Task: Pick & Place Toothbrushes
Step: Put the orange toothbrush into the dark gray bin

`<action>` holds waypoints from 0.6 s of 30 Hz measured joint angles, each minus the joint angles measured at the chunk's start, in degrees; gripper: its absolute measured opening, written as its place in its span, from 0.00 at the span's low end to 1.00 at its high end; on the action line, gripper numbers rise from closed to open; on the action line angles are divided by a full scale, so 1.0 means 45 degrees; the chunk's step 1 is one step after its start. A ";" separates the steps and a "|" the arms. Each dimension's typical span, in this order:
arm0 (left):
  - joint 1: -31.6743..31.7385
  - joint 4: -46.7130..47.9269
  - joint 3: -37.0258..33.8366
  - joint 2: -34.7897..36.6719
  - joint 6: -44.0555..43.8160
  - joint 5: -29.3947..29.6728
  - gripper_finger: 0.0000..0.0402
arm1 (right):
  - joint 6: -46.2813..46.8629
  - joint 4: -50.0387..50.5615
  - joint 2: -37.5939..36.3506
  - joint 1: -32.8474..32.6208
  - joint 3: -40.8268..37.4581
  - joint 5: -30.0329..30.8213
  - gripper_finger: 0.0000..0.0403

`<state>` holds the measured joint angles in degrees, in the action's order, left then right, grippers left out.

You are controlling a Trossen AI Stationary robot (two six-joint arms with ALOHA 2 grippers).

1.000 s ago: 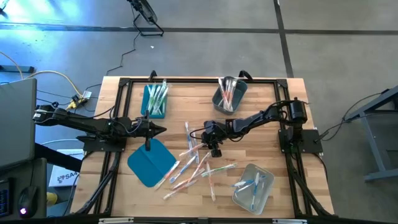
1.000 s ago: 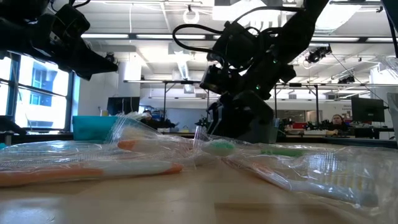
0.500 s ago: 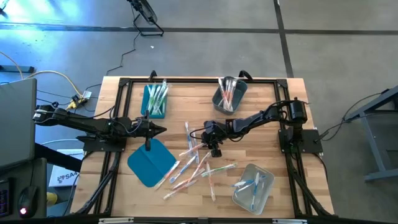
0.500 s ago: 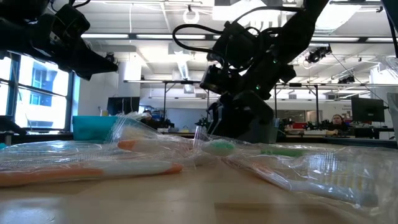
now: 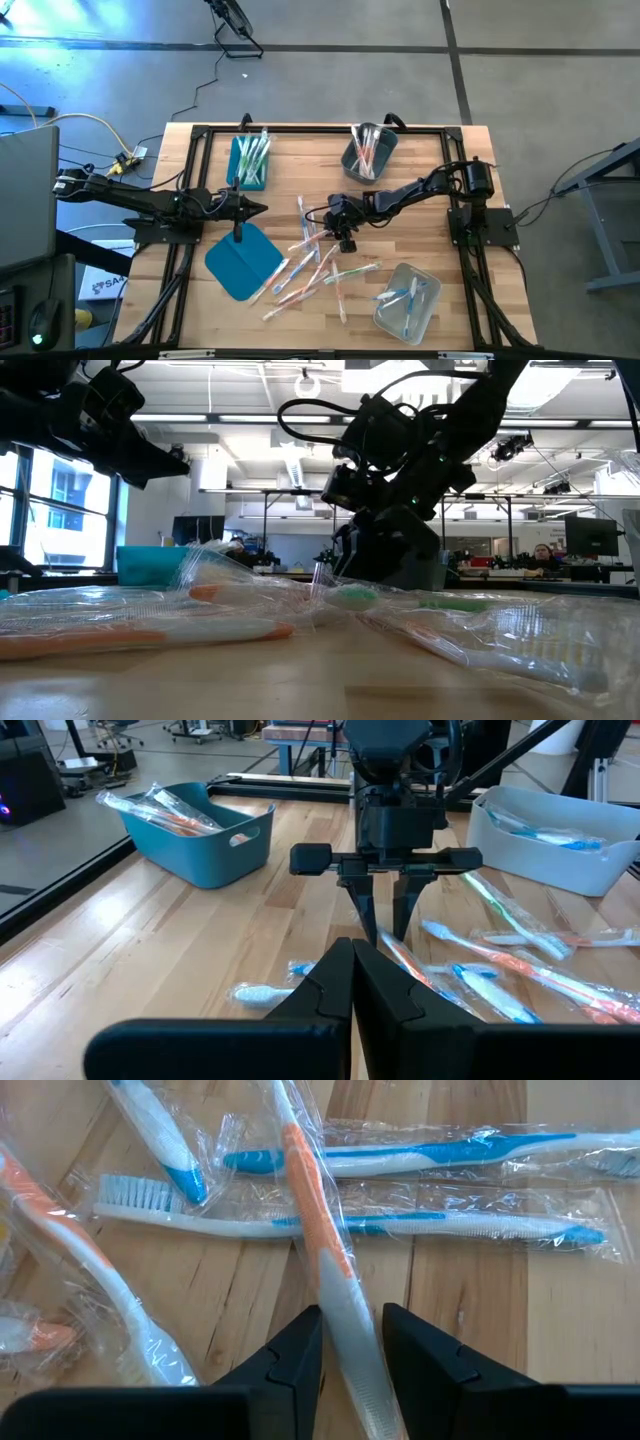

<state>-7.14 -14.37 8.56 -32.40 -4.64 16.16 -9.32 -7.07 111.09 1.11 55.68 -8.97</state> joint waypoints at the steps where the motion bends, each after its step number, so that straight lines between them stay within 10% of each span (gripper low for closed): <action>1: 0.0000 0.0000 0.0000 0.0000 0.0000 -0.0005 0.00 | 0.0000 0.0000 0.0000 0.0004 0.0000 0.0004 0.25; 18: 0.0000 -0.0568 0.0000 0.0010 -0.0039 0.0311 0.00 | 0.0103 0.0025 0.0000 0.0004 0.0000 -0.0014 0.16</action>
<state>-7.14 -16.93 8.56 -32.36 -4.82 17.56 -8.86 -6.96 111.09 1.13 55.68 -9.04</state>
